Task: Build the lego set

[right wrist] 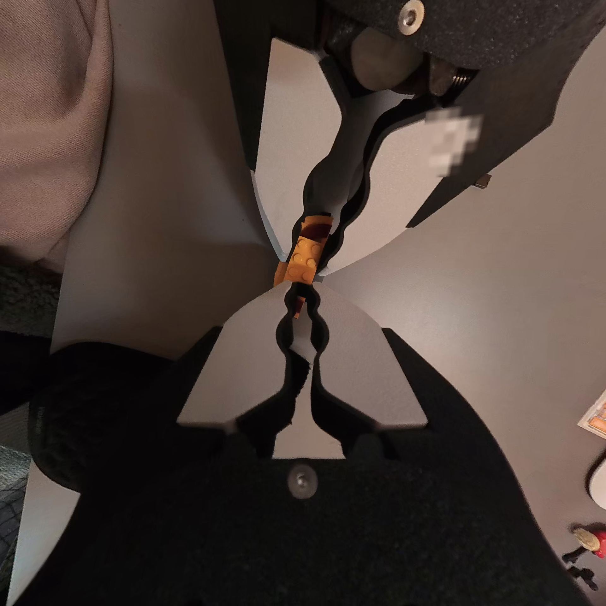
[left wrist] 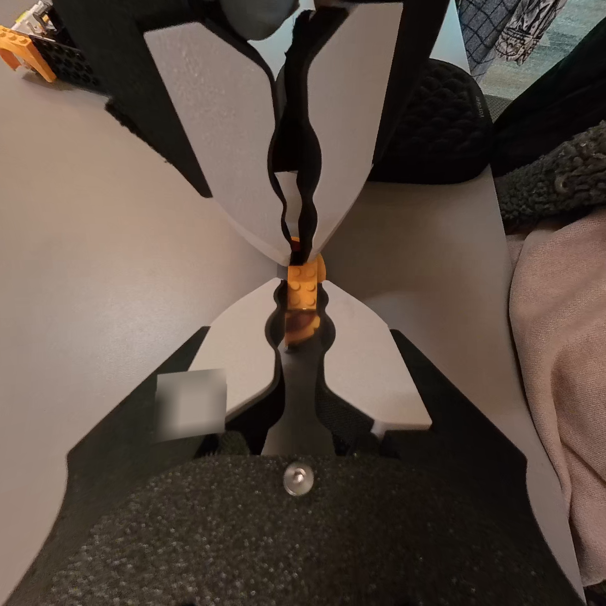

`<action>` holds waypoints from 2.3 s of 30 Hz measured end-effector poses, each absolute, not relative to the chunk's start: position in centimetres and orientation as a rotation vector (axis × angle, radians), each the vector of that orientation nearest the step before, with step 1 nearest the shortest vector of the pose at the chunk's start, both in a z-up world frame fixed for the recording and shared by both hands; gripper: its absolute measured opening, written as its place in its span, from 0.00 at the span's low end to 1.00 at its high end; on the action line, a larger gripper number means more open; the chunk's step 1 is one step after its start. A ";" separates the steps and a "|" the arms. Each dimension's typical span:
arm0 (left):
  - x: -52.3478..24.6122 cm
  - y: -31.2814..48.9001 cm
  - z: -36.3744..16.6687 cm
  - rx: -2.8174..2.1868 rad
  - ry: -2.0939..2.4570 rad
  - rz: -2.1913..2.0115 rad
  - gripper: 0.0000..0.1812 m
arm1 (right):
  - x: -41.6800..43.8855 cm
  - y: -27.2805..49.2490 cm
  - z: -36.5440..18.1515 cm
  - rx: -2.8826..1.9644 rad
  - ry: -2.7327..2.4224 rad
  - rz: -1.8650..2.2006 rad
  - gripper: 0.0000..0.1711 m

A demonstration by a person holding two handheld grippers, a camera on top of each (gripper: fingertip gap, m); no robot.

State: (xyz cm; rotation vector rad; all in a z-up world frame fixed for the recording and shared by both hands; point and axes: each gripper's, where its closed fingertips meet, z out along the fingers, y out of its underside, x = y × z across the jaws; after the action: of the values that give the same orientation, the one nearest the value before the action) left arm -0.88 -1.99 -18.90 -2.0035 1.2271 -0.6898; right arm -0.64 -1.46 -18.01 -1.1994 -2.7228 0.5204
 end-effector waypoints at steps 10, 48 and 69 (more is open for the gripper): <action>-0.9 -2.0 -18.9 -2.009 1.217 -0.688 0.09 | -0.7 -1.5 -18.0 -1.358 -2.656 0.542 0.03; -0.8 -2.0 -18.9 -1.975 1.257 -0.657 0.09 | -0.6 -1.7 -18.1 -1.440 -1.988 0.947 0.10; -0.9 -2.0 -18.9 -1.998 1.230 -0.682 0.09 | -0.6 -1.6 -18.1 -1.465 -1.946 0.885 0.09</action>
State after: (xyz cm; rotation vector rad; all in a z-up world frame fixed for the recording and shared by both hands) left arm -0.86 -2.02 -18.88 -1.9982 1.2305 -0.6824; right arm -0.59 -1.62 -18.13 -1.4648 -1.9458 0.8845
